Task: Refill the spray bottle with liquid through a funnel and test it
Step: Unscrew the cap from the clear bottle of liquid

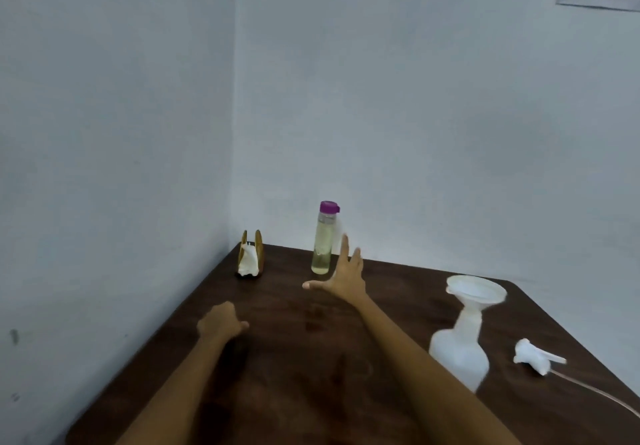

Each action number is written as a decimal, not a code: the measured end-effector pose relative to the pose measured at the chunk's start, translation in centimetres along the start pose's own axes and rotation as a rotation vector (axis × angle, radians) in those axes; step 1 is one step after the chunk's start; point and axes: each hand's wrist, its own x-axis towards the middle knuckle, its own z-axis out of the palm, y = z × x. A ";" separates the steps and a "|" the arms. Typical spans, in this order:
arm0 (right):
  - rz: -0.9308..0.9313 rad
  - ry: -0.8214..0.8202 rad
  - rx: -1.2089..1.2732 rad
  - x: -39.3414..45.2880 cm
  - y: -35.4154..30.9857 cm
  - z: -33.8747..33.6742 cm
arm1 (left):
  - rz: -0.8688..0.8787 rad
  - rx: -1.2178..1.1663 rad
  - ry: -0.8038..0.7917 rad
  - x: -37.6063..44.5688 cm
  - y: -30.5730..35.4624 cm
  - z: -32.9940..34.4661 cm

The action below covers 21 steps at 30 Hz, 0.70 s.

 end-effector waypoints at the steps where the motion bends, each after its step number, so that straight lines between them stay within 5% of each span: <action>1: 0.026 0.005 0.006 0.8 0.4 0.8 | -0.020 0.053 -0.008 0.9 -0.7 -0.1; 8: 0.195 0.058 0.262 7.7 3.5 4.6 | -0.062 0.320 -0.098 6.6 -0.5 -0.4; 21: 0.177 0.260 0.514 19.9 0.6 5.6 | 0.044 0.324 0.017 13.2 1.4 1.1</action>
